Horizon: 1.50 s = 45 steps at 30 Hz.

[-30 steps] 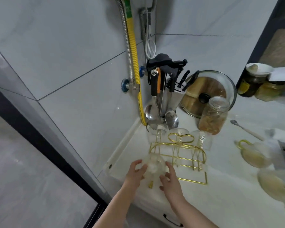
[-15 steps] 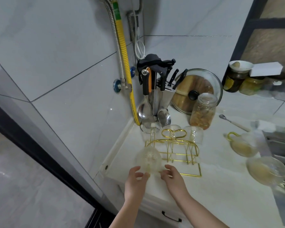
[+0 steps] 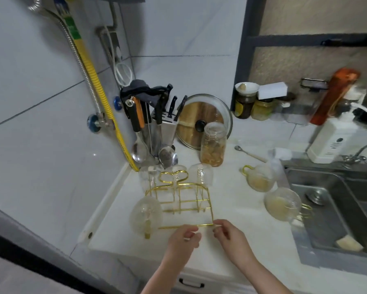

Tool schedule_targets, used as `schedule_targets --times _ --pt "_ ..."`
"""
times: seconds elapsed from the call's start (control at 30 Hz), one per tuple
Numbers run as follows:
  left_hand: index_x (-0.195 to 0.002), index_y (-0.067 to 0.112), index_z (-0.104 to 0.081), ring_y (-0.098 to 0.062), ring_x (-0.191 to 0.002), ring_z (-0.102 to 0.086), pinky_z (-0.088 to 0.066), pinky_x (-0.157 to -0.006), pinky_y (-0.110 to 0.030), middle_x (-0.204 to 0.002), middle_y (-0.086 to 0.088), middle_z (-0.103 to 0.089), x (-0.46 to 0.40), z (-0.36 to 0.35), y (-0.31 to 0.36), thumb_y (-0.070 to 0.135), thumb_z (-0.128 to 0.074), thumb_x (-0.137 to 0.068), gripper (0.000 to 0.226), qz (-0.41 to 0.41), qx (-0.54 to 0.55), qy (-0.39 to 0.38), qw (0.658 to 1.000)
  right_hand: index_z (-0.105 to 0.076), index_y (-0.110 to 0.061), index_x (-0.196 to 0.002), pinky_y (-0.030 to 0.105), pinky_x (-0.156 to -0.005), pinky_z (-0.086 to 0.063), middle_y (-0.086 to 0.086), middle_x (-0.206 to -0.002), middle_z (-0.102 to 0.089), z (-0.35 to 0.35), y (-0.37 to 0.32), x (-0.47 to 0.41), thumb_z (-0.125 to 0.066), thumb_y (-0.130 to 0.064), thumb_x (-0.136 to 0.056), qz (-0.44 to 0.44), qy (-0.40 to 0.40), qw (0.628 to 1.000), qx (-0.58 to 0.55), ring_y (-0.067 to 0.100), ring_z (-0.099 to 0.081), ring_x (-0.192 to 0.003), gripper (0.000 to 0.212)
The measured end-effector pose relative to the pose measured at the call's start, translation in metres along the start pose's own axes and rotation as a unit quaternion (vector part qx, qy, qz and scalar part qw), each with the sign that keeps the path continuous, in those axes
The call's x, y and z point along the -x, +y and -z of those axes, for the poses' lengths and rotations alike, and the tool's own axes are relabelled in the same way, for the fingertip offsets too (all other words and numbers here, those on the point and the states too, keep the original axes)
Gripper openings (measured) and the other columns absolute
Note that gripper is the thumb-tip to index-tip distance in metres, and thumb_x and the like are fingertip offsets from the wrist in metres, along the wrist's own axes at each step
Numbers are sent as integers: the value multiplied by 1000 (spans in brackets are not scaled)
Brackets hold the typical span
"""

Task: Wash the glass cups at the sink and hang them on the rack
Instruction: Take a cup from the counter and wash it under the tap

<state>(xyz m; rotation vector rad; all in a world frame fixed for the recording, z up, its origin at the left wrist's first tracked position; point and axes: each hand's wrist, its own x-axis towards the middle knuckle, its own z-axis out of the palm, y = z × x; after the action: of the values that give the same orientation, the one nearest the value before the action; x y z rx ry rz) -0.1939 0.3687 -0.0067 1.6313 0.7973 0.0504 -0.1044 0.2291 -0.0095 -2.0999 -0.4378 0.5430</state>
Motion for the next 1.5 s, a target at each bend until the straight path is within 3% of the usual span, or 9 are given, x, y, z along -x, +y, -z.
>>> schedule_targets --times 0.23,0.4,0.57,0.7,0.8,0.97,1.13,1.27,1.5 --pt "-88 29 -64 -15 -75 -67 -52 -77 -33 -81 4 -65 -13 -86 30 20 -66 -85 10 -18 -45 -33 998 -60 -27 -106 20 -79 -44 0 -91 -70 99 58 -5 -54 -15 -94 -19 79 997 -1 17 -66 -92 18" --pt "-95 30 -64 -10 -79 -62 -50 -76 -25 -95 4 -65 -29 -157 57 22 -67 -84 13 -41 -64 -63 995 -64 -19 -105 4 -69 -39 -3 -89 -68 166 96 -16 -57 -12 -93 -23 133 991 11 12 -62 -87 16" --pt "-126 22 -52 -12 -100 -57 -46 -86 -21 -120 4 -56 -57 -220 86 25 -70 -83 47 -70 -119 -85 987 -66 -21 -107 23 -80 -46 -7 -97 -66 218 130 -36 -55 -11 -93 -16 161 987 20 12 -63 -91 21" --pt "-132 27 -41 4 -103 -47 -36 -85 -9 -122 17 -48 -72 -253 109 54 -65 -52 88 -97 -123 -108 982 -63 -15 -114 33 -91 -49 -9 -108 -56 241 151 -58 -56 -7 -91 1 154 986 70 16 -57 -102 25" --pt "-109 46 -44 25 -91 -48 -36 -80 -1 -107 25 -51 -79 -270 119 31 -68 -53 63 -97 -112 -130 980 -57 -12 -125 24 -94 -41 -4 -117 -56 245 157 -72 -55 -9 -93 -28 105 992 60 18 -55 -111 32" --pt "-94 45 -41 5 -90 -56 -51 -86 -29 -96 24 -55 -98 -278 107 26 -74 -52 57 -77 -101 -120 985 -62 -14 -117 18 -80 -42 0 -109 -65 243 163 -83 -55 -17 -94 -53 77 995 28 13 -60 -98 24" --pt "-102 37 -57 -7 -95 -65 -53 -84 -31 -101 9 -70 -112 -276 98 18 -76 -54 55 -115 -66 -141 981 -65 -16 -103 10 -71 -43 -1 -96 -67 238 167 -87 -56 -17 -94 -65 84 994 -12 10 -60 -87 13" --pt "-111 29 -56 1 -93 -63 -51 -77 -18 -102 20 -69 -116 -271 93 23 -78 -53 63 -124 -13 -178 976 -61 -22 -96 6 -70 -43 -5 -88 -65 237 162 -84 -57 -16 -93 -71 97 992 -38 10 -60 -84 8" --pt "-128 48 -40 -9 -124 -50 -42 -106 -44 -135 14 -50 -110 -288 100 49 -81 -52 85 -132 -37 -167 976 -62 -27 -101 17 -83 -45 -7 -99 -68 262 159 -67 -58 -21 -93 -79 136 985 -65 8 -62 -95 11"
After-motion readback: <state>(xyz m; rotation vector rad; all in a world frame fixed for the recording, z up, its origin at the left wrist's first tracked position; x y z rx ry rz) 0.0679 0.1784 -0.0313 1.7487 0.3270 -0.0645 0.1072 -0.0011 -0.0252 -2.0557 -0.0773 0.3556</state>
